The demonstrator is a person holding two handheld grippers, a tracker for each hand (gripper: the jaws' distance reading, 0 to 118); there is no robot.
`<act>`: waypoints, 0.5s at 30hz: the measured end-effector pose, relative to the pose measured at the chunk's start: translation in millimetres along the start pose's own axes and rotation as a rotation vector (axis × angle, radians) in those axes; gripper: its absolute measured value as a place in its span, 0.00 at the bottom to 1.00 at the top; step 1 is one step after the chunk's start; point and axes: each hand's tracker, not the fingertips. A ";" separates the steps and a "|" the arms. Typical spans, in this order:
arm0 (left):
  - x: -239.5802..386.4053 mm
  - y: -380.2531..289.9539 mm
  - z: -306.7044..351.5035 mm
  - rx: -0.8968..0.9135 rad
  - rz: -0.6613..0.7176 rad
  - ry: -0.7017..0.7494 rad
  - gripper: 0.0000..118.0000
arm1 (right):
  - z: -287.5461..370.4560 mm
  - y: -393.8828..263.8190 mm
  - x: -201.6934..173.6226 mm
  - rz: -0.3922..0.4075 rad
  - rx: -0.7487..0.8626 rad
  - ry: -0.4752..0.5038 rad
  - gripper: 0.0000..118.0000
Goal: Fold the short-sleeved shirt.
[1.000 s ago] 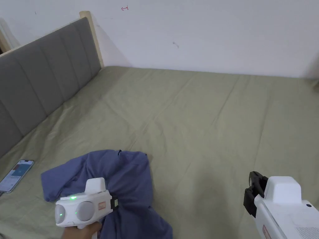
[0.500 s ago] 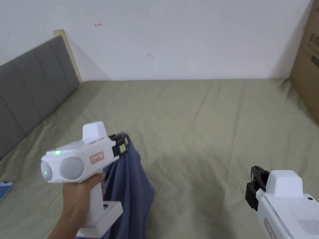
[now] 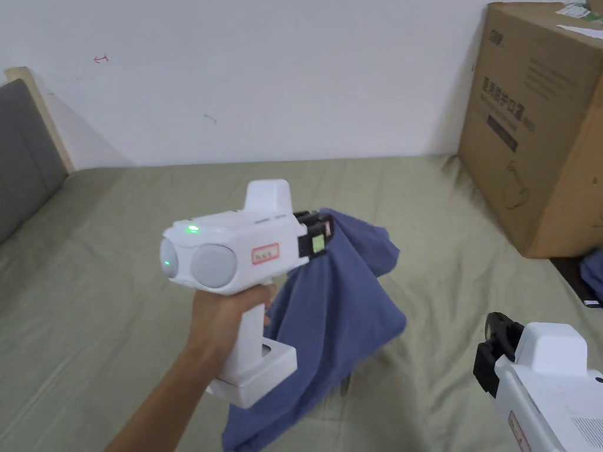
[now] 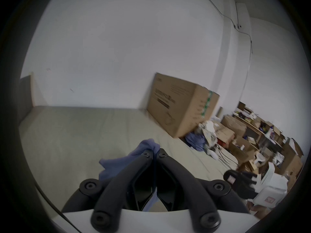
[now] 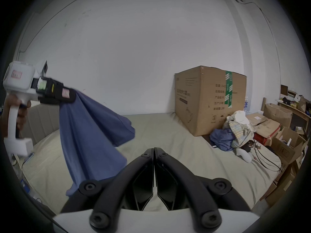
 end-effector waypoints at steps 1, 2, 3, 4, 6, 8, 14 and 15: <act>6.4 -10.0 -10.3 -0.034 -0.002 -0.020 0.00 | 1.7 -0.7 4.7 -0.001 0.000 -0.012 0.00; 12.8 -21.3 -20.9 -0.075 -0.007 -0.038 0.00 | 3.1 -1.8 9.4 -0.002 -0.002 -0.026 0.00; 16.8 -33.6 -30.9 -0.118 -0.011 -0.050 0.00 | 4.0 -2.8 13.3 -0.004 -0.004 -0.034 0.00; 21.2 -47.7 -40.9 -0.175 -0.015 -0.062 0.00 | 4.8 -4.3 17.1 -0.007 -0.007 -0.041 0.00; 27.0 -76.6 -58.2 -0.271 -0.019 -0.076 0.00 | 6.1 -7.5 23.1 -0.011 -0.015 -0.053 0.00; 30.7 -112.7 -73.9 -0.356 -0.033 -0.054 0.00 | 6.4 -11.3 27.0 -0.012 -0.025 -0.063 0.00; 26.3 -196.2 -108.8 -0.587 -0.073 0.049 0.05 | 5.4 -21.2 28.9 -0.011 -0.055 -0.065 0.00; 25.3 -206.1 -110.7 -0.610 -0.091 0.073 0.08 | 5.1 -22.0 28.6 -0.011 -0.059 -0.063 0.00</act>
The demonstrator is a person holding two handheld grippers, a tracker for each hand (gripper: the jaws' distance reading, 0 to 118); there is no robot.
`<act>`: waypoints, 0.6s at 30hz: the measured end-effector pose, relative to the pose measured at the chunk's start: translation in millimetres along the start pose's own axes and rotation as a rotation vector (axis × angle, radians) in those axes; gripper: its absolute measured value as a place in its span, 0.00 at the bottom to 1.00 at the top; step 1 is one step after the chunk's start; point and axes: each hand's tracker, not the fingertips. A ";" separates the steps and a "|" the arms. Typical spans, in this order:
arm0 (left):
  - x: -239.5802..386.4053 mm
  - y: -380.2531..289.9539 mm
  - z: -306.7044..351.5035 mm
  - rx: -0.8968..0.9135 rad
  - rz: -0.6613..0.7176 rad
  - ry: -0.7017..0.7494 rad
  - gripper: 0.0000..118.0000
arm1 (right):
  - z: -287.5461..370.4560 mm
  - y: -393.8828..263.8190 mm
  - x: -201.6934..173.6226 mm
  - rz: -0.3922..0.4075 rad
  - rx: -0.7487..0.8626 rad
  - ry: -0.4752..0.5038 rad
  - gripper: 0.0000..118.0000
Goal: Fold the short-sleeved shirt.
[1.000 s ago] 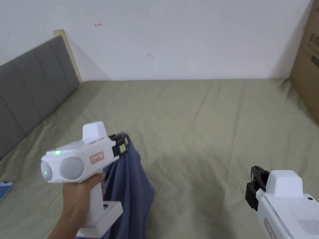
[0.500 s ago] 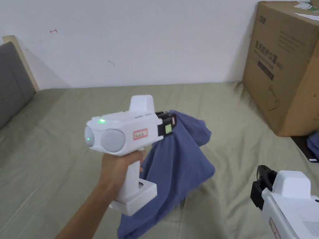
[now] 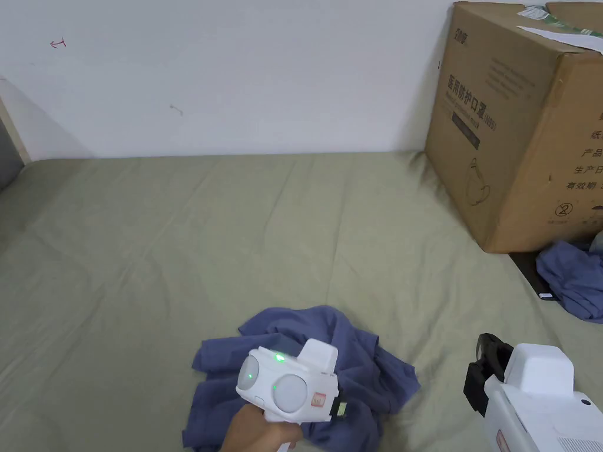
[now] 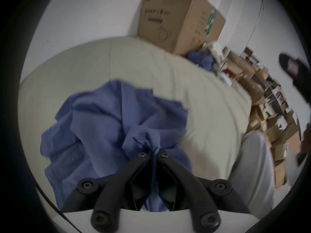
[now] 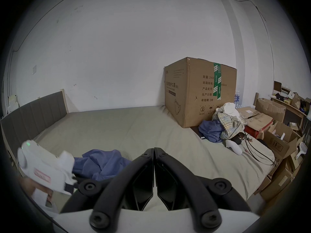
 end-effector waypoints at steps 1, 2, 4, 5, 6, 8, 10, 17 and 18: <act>-0.2 -4.8 -6.4 -0.025 -0.018 0.030 0.11 | 0.1 -0.3 -0.6 -0.001 -0.002 0.001 0.00; -1.1 -8.0 -7.6 -0.017 -0.013 0.031 0.15 | 0.9 -0.5 -1.3 0.000 -0.004 0.003 0.00; -4.2 -12.4 0.2 0.001 0.001 0.021 0.34 | 1.1 0.3 -2.1 0.004 -0.002 0.007 0.00; -5.5 -11.9 6.3 0.022 0.014 0.012 0.48 | 1.2 0.9 -2.4 0.006 0.001 0.007 0.00; -6.9 -11.1 14.5 0.062 0.030 0.011 0.67 | 1.9 1.3 -2.6 0.006 0.003 0.007 0.00; -9.0 -10.0 32.0 0.146 0.050 0.047 0.87 | 1.5 2.9 -3.3 0.004 0.007 0.007 0.00; -12.6 -7.1 54.4 0.248 0.062 0.078 0.89 | 2.1 4.9 -4.9 0.003 0.012 0.006 0.00; -28.4 -2.6 128.4 0.487 0.069 0.214 0.89 | 3.5 16.4 -10.9 0.007 0.039 0.008 0.00; -31.8 -4.3 138.1 0.525 0.070 0.239 0.89 | 4.4 18.7 -12.1 0.009 0.045 0.010 0.00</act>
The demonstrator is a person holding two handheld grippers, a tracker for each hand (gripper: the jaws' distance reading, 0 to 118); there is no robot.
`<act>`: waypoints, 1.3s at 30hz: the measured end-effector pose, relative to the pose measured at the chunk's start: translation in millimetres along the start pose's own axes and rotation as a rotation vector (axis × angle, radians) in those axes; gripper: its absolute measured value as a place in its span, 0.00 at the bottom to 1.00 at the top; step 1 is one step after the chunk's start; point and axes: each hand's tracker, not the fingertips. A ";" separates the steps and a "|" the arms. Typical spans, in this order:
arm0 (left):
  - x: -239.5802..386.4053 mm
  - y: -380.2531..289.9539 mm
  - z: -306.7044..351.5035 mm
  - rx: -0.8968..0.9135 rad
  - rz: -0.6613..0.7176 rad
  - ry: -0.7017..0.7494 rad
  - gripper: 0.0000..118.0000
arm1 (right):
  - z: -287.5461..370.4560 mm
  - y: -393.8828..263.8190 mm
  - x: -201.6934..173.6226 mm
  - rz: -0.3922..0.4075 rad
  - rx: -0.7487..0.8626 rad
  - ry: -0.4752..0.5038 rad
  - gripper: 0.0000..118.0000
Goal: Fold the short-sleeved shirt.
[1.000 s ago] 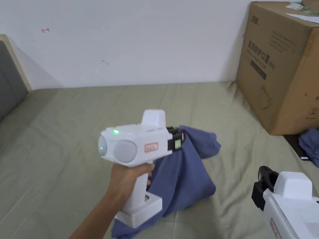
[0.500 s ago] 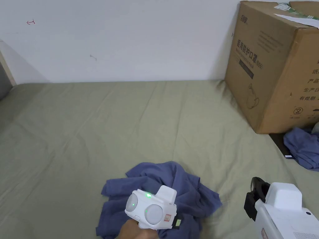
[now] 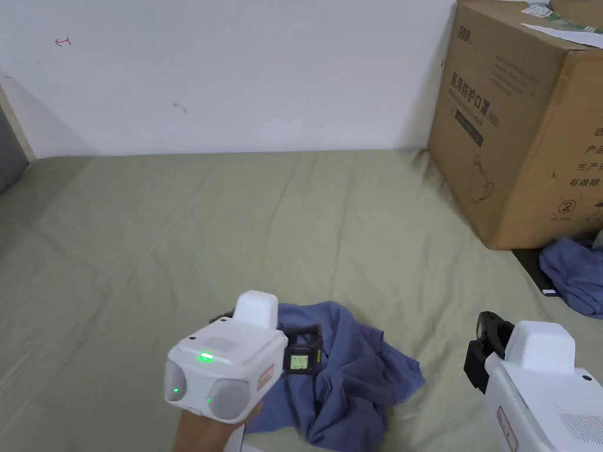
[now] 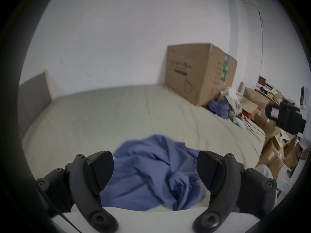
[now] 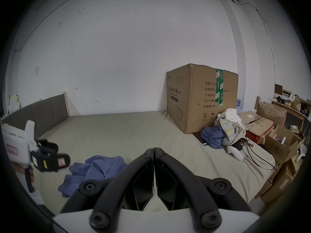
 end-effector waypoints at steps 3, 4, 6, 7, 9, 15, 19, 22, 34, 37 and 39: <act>-12.5 4.5 18.1 0.084 -0.014 0.073 0.86 | 0.4 5.6 -3.3 0.006 0.017 0.004 0.00; -16.3 4.1 23.4 0.113 -0.024 0.102 0.81 | 0.4 6.9 -3.9 0.009 0.021 0.005 0.00; -23.3 2.8 33.6 0.163 -0.047 0.152 0.80 | 0.7 9.9 -5.5 0.009 0.030 0.009 0.00; -26.6 1.6 37.7 0.183 -0.057 0.178 0.76 | 0.7 11.0 -6.3 0.010 0.034 0.012 0.00; -33.5 -1.4 43.7 0.202 -0.055 0.216 0.60 | 0.6 12.3 -8.2 0.016 0.040 0.014 0.00; -54.7 -11.6 51.5 0.211 -0.005 0.224 0.00 | -0.4 14.4 -12.4 0.022 0.045 0.027 0.00; -66.2 -17.7 47.5 0.168 0.037 0.224 0.00 | -2.9 14.8 -13.8 0.027 0.043 0.032 0.00; -76.7 -24.8 35.3 0.060 0.091 0.210 0.00 | -5.0 13.9 -13.8 0.033 0.037 0.035 0.00; -107.2 -104.7 -46.2 -0.422 0.299 0.171 0.58 | -22.4 -2.5 -7.2 0.038 -0.024 0.030 0.00; -108.2 -116.4 -57.1 -0.450 0.330 0.199 0.72 | -27.7 -7.7 -5.8 0.039 -0.044 0.028 0.00; -108.0 -123.1 -61.8 -0.457 0.334 0.200 0.78 | -31.9 -11.1 -4.5 0.041 -0.056 0.027 0.00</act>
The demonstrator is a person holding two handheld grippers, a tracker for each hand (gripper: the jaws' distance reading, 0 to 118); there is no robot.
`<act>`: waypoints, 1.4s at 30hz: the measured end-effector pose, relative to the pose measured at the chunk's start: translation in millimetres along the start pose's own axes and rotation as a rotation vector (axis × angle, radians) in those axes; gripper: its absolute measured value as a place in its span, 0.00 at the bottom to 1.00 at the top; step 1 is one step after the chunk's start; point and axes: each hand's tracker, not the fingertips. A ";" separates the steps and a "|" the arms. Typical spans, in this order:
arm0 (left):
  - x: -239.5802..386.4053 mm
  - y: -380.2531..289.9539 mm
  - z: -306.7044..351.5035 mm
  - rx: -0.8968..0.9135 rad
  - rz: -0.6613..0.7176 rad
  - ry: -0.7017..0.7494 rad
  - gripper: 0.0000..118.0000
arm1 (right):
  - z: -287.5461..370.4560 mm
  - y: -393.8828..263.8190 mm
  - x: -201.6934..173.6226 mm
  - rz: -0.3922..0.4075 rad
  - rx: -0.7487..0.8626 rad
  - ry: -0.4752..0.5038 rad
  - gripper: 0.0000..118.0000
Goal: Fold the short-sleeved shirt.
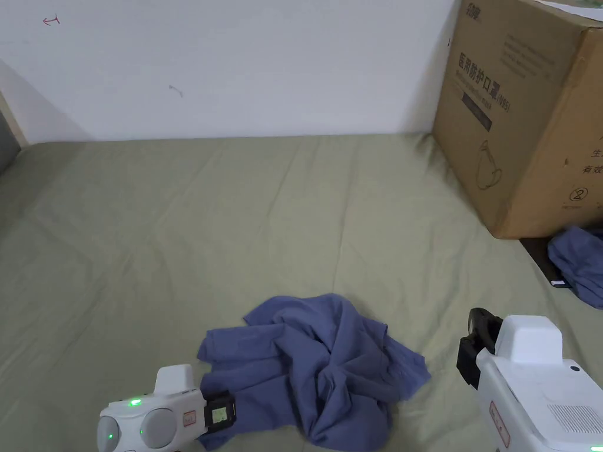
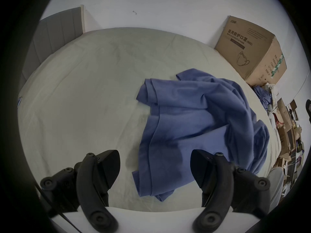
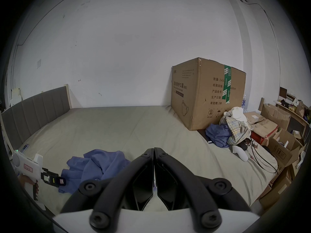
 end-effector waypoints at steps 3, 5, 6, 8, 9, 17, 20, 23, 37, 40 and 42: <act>5.1 -1.7 -13.0 -0.053 -0.025 0.024 0.72 | -9.5 -5.6 2.0 -0.001 -0.031 0.000 0.00; 9.6 -4.6 -18.3 -0.059 -0.060 0.047 0.61 | -17.0 -10.1 3.9 -0.007 -0.055 0.001 0.00; 11.7 -6.0 -18.5 -0.049 -0.094 0.054 0.58 | -21.5 -12.8 5.1 -0.009 -0.071 0.002 0.00; 13.9 -6.8 -12.5 -0.036 -0.102 0.049 0.39 | -31.5 -18.9 6.9 -0.008 -0.105 0.003 0.00; 14.6 -6.2 -10.2 -0.018 -0.115 0.042 0.20 | -37.5 -22.1 7.3 -0.008 -0.125 0.003 0.00; 13.8 3.7 15.1 0.068 -0.109 -0.040 0.07 | -120.4 -54.9 9.3 0.014 -0.399 0.056 0.73; 12.3 11.1 30.4 0.098 -0.098 -0.061 0.07 | -153.3 -70.9 5.6 -0.007 -0.484 0.068 0.81; 11.3 15.2 38.1 0.115 -0.085 -0.079 0.07 | -181.2 -85.9 0.3 0.028 -0.595 0.073 0.78; 5.0 15.5 50.2 0.139 -0.013 -0.134 0.07 | -158.2 -77.7 -15.7 0.092 -0.554 0.139 0.03; -0.3 25.0 61.6 0.175 0.047 -0.172 0.06 | -132.8 -52.2 -6.3 0.049 -0.470 0.150 0.03; -3.5 34.8 72.0 0.204 0.066 -0.185 0.06 | -110.5 -26.3 1.6 0.030 -0.418 0.148 0.03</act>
